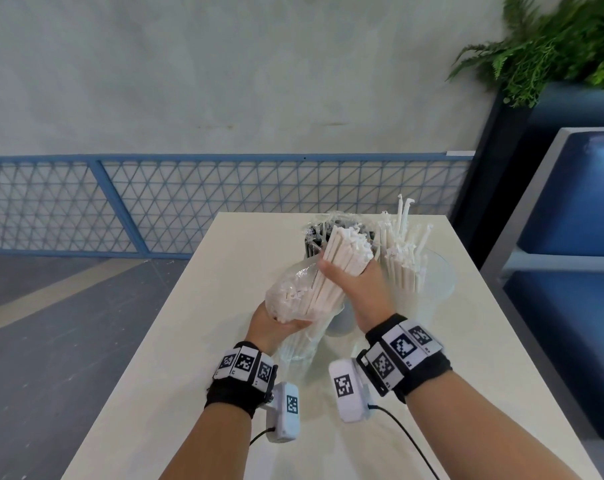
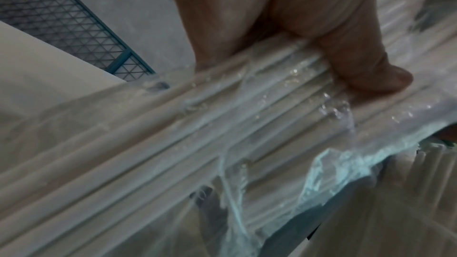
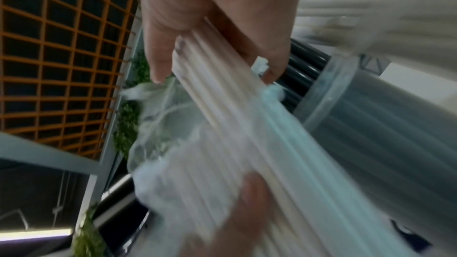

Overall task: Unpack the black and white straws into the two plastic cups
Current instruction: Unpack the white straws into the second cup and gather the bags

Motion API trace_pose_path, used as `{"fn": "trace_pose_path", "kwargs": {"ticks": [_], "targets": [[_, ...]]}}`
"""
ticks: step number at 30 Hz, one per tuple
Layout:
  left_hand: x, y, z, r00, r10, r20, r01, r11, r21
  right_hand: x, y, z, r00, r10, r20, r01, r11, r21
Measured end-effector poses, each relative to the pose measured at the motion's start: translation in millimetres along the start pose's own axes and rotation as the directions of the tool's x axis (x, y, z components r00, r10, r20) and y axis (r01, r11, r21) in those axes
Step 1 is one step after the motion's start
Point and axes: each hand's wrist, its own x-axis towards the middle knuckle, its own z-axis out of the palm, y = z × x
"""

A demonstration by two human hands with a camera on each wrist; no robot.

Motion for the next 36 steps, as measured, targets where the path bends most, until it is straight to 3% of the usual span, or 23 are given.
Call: {"fn": "trace_pose_path", "kwargs": {"ticks": [2, 5, 13, 21, 28, 33, 36], "targets": [[0.4, -0.9, 1.7, 1.0, 0.012, 0.01, -0.012, 0.999, 0.04, -8.4, 13.2, 1.6, 1.0, 0.021, 0.009, -0.021, 1.0, -0.01], [0.1, -2.7, 3.3, 0.999, 0.03, 0.014, -0.031, 0.998, 0.058, -14.1, 22.4, 8.0, 0.994, 0.05, -0.093, -0.044, 0.997, 0.061], [2.2, -0.5, 1.5, 1.0, -0.024, -0.014, 0.025, 0.999, 0.048, 3.4, -13.7, 8.4, 0.975, -0.003, -0.224, 0.052, 0.976, 0.212], [1.5, 2.1, 6.0, 0.999, 0.004, 0.04, -0.007, 0.997, 0.082, -3.1, -4.2, 2.8, 0.978, 0.061, -0.2, -0.016, 0.975, 0.223], [1.4, 16.9, 12.4, 0.989, 0.073, 0.127, -0.086, 0.991, 0.102, 12.6, -27.1, -8.8, 0.901, 0.051, -0.43, 0.086, 0.952, 0.293], [1.2, 17.0, 16.3, 0.987, 0.065, 0.144, -0.089, 0.982, 0.165, 11.6, -30.9, -15.8, 0.89, 0.075, -0.449, 0.082, 0.944, 0.321], [1.9, 15.2, 16.3, 0.995, 0.021, 0.093, -0.036, 0.985, 0.167, 7.6, -29.6, -15.2, 0.899, 0.086, -0.429, 0.048, 0.955, 0.292]]}}
